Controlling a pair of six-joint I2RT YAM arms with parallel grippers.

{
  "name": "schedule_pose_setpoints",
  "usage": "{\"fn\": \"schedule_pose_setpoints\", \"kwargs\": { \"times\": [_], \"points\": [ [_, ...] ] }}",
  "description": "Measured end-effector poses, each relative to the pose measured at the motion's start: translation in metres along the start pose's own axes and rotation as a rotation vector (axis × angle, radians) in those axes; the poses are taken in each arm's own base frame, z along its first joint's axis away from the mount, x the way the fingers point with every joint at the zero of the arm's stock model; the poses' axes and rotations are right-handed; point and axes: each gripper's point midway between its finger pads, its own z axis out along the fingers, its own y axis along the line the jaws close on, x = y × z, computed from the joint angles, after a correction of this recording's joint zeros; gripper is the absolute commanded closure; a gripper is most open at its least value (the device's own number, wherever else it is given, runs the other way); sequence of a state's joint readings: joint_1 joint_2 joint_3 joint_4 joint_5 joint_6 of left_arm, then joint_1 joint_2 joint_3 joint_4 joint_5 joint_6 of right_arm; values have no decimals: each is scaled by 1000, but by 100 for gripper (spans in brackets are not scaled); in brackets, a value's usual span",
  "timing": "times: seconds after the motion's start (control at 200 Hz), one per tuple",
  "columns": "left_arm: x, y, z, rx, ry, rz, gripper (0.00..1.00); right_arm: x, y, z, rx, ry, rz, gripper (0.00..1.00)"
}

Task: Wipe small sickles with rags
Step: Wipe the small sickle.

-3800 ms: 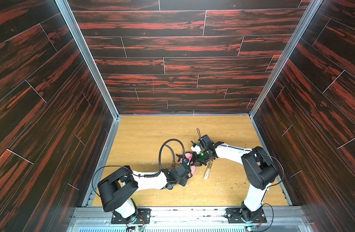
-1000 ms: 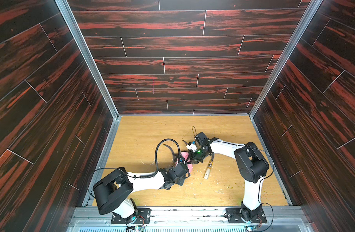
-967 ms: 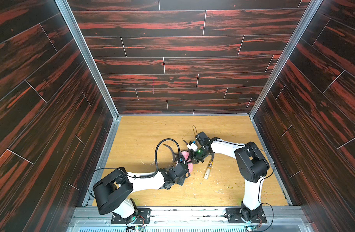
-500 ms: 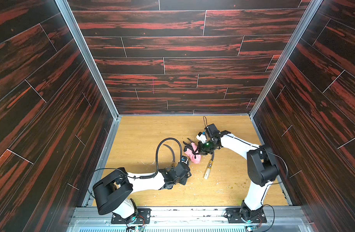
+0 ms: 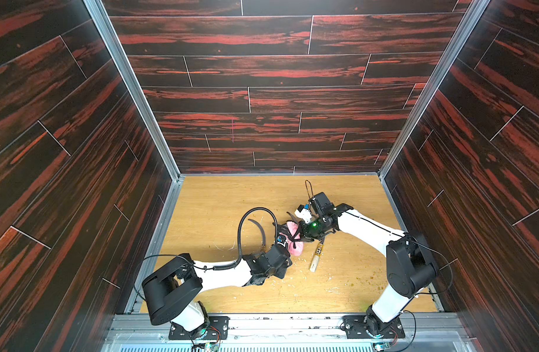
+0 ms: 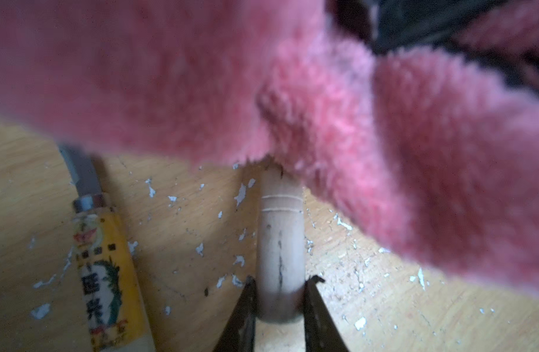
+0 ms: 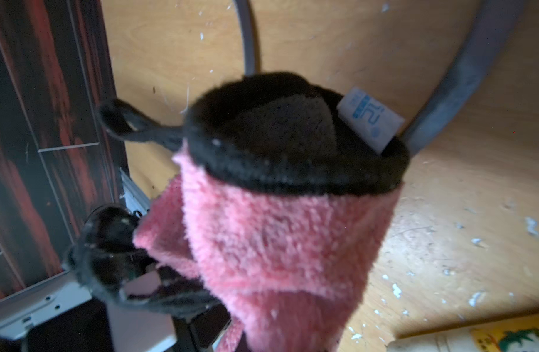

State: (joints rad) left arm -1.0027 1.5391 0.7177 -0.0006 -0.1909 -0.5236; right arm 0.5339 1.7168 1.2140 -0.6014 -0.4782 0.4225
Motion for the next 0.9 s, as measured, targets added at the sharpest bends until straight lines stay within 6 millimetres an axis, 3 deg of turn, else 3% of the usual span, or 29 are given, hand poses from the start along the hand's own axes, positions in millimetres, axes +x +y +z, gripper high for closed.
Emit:
{"fn": "schedule_pose_setpoints", "kwargs": {
  "times": [0.18, 0.371, 0.631, 0.902],
  "points": [
    [0, 0, 0, 0, 0, 0, 97, 0, 18, 5, -89, 12, -16, 100],
    [0, 0, 0, 0, -1, 0, 97, 12, 31, 33, -180, 106, -4, 100],
    [8, 4, 0, -18, 31, 10, 97, 19, 2, 62, -122, 161, 60, 100],
    [13, 8, 0, -33, 51, 18, 97, 12, -13, 65, -30, 125, 27, 100]
  ]
}}
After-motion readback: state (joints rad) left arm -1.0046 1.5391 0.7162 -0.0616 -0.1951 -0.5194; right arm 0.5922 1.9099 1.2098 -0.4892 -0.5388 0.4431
